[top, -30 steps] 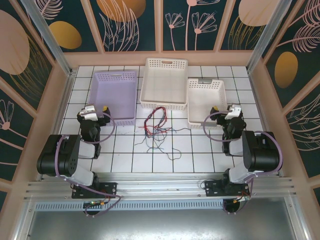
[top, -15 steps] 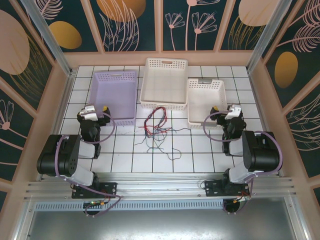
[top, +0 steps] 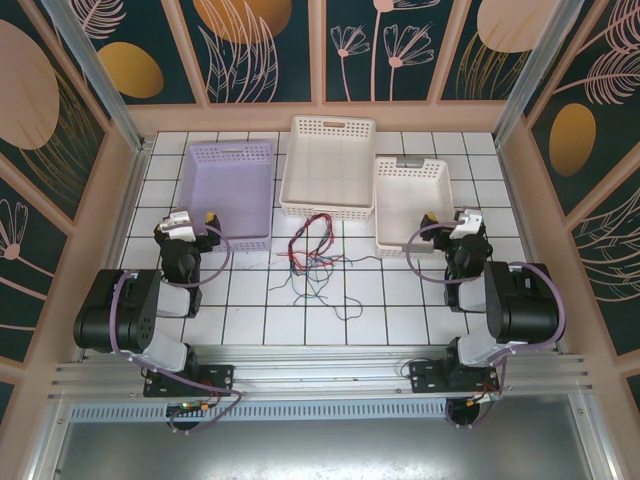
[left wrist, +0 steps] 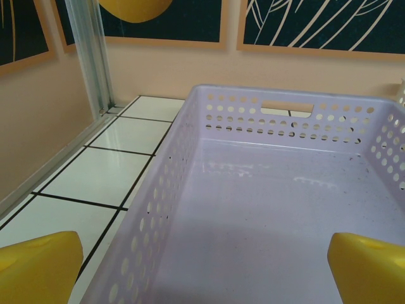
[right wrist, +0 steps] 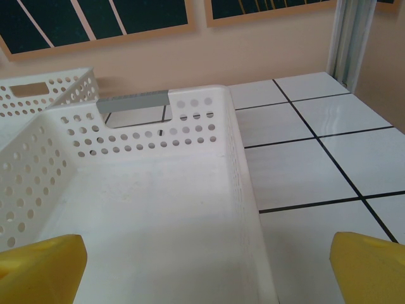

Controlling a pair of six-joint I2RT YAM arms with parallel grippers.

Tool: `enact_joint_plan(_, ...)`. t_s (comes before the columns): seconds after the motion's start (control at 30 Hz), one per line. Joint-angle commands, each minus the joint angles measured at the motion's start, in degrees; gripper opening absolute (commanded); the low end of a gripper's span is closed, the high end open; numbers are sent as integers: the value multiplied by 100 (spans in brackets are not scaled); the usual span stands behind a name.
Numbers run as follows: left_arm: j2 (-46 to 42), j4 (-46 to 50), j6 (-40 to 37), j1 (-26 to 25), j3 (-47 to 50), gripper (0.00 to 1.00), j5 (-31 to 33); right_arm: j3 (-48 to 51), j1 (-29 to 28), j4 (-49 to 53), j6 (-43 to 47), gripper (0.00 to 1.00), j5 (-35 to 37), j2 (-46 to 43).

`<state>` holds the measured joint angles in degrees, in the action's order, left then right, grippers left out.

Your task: Untangle the cables

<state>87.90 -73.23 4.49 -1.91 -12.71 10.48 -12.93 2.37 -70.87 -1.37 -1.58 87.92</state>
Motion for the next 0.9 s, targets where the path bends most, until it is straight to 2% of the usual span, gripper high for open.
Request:
enact_joint_plan(0.0, -65, -53, -52, 40, -48, 99, -84, -87, 0, 21, 66, 99, -132, 29)
enact_joint_plan(0.07, -86, -126, -70, 35, -6, 99, -57, -74, -12, -22, 70, 99, -124, 3)
enact_joint_plan(0.17, -347, -108, 21, 39, 89, 99, 167, -242, -154, 717, 99, 99, 214, -532)
enact_joint_plan(0.3, -738, 196, -16, 39, 106, 99, 83, -238, -174, 1270, 21, 99, 432, -1294)
enact_joint_plan(0.5, -1647, 1644, 190, 37, -238, 99, -69, -249, -299, 2105, -320, 99, 511, -2783)
enact_joint_plan(0.63, -2570, 3039, 1115, 29, -672, 99, 88, -299, -340, 2177, -1244, 99, -493, -3575)
enact_joint_plan(0.7, -2979, 3868, 1694, 33, -987, 99, 155, -706, -298, 3309, -3183, 99, -80, -3958)
enact_joint_plan(0.73, -3132, 4239, 2021, 33, -1139, 99, 253, -894, -209, 4095, -3734, 99, -27, -4080)
enact_joint_plan(0.8, -3514, 4946, 2786, 35, -1479, 99, 527, -799, 49, 3628, -3697, 99, -1184, -4138)
enact_joint_plan(0.87, -3899, 5701, 3618, 33, -1715, 99, 739, -759, -169, 3418, -3738, 99, -1426, -4043)
